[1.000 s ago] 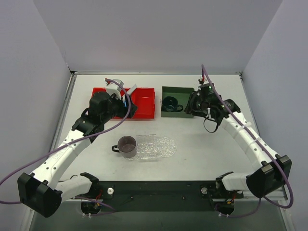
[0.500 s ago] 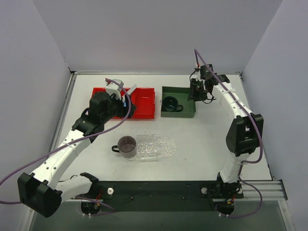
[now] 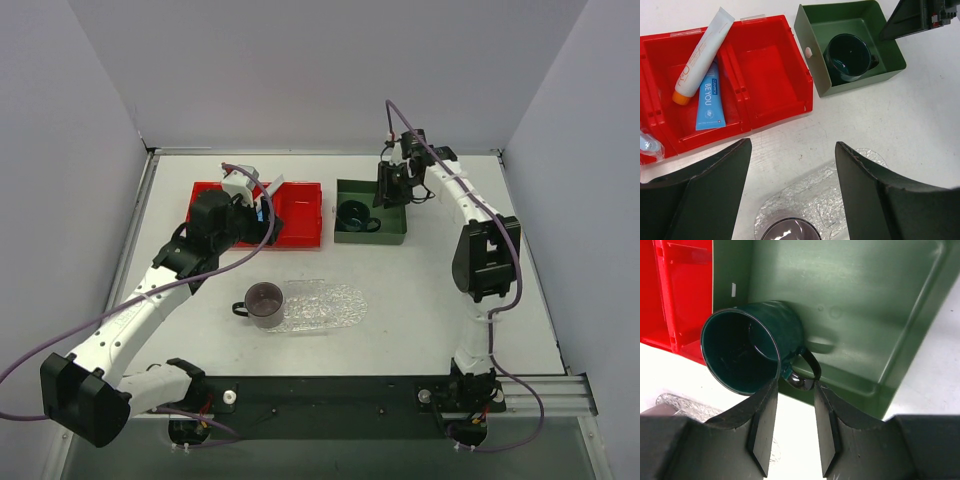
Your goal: Prepare toiletry sets of a toothbrush and toothpaste on the tray
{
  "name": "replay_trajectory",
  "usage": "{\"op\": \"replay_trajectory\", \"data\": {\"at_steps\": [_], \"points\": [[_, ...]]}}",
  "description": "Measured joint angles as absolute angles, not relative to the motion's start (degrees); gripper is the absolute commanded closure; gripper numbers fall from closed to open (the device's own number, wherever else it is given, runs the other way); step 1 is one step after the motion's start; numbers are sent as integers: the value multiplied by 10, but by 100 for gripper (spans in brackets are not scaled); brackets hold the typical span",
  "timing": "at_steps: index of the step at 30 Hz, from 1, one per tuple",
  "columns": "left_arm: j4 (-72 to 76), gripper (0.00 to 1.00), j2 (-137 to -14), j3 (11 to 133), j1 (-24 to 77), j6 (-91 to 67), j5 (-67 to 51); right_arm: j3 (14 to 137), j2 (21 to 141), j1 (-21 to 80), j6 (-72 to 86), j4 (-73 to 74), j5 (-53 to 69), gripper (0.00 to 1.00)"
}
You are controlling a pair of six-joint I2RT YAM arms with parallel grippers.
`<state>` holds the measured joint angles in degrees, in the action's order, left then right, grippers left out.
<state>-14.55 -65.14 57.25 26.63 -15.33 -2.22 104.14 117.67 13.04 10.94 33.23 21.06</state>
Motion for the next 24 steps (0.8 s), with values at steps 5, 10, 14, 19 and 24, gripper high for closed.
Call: {"op": "replay_trajectory", "data": {"at_steps": [5,10,14,19,24], "points": [[-146,22,-652,573,265,-153,-22,1052,1194,141,110,335,213,69],[-146,22,-652,573,265,-153,-22,1053,1198,160,111,336,194,69],[-146,22,-652,573,265,-153,-22,1059,1203,176,119,336,163,71],[-146,22,-652,573,265,-153,-22,1073,1222,188,122,333,128,74],[-146,22,-652,573,265,-153,-22,1073,1231,190,122,334,100,76]]}}
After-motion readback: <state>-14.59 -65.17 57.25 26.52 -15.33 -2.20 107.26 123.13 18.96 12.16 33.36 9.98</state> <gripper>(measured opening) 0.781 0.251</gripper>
